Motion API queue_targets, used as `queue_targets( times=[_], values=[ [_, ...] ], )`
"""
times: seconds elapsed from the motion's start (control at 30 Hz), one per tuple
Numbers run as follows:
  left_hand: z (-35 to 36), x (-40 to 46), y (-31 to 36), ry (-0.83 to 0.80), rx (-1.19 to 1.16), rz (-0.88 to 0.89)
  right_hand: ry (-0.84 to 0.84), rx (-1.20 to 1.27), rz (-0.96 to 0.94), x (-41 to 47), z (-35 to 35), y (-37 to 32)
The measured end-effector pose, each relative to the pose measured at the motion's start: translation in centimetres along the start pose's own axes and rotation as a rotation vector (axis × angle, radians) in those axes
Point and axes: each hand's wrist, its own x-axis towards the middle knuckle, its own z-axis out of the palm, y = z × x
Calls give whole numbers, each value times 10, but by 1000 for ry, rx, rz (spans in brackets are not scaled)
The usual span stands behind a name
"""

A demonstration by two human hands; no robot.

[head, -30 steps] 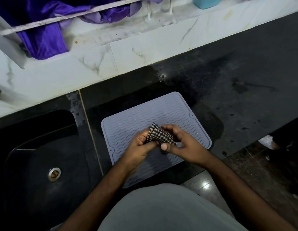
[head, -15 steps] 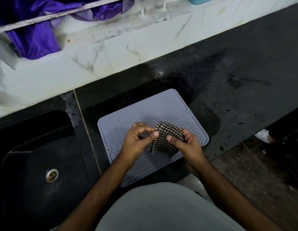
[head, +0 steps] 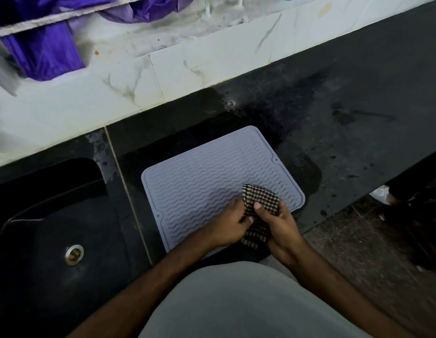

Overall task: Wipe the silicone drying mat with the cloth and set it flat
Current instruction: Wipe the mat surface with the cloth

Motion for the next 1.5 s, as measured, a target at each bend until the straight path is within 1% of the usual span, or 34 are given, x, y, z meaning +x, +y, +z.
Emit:
queue_targets(
  times=[0.03, 0.07, 0.13, 0.2, 0.27, 0.33, 0.4, 0.47, 0.53, 0.63, 0.7, 0.77, 0.87, 0.93, 1.17, 1.3, 1.37, 1.43, 1.5],
  values=[
    [1, -2, -7, -27, 175, 16, 37, -40, -30, 3, -6, -3],
    [-1, -3, -11, -2, 291, 26, 62, -94, -81, 4, -10, -8],
    [-11, -7, -19, 153, 375, 23, 98, -296, -250, 8, -18, -21],
    [-25, -10, -29, 302, 416, 6, 112, -575, -452, 13, -24, -36],
    [-36, -14, -38, 346, 494, -59, 92, -845, -620, 18, -26, -53],
    [-40, -18, -47, 294, 577, -155, 33, -1088, -763, 23, -24, -64],
    [-37, -22, -57, 252, 642, -197, -50, -1332, -901, 31, -15, -65],
    [-32, -27, -67, 260, 674, -182, -224, -1573, -937, 42, -10, -56],
    [-30, -29, -73, 282, 673, -167, -368, -1758, -905, 53, -18, -38],
    [-32, -30, -73, 291, 690, -164, -421, -1732, -801, 65, -40, -29],
    [-31, -31, -72, 301, 688, -156, -429, -1729, -776, 69, -44, -34],
    [-30, -31, -72, 307, 689, -149, -402, -1704, -793, 69, -40, -33],
    [-31, -30, -72, 304, 703, -150, -303, -1612, -859, 63, -33, -13],
    [-31, -28, -73, 309, 711, -150, -299, -1601, -894, 57, -24, 7],
    [-28, -25, -83, 314, 722, -144, -477, -1709, -920, 40, 17, 48],
    [-28, -26, -81, 320, 713, -135, -616, -1823, -892, 49, 16, 35],
    [-28, -27, -79, 322, 709, -145, -649, -1813, -886, 51, 15, 18],
    [-30, -26, -74, 289, 731, -185, -584, -1690, -873, 47, 14, -5],
    [-31, -21, -64, 232, 784, -231, -424, -1554, -860, 47, 6, -29]
  ],
)
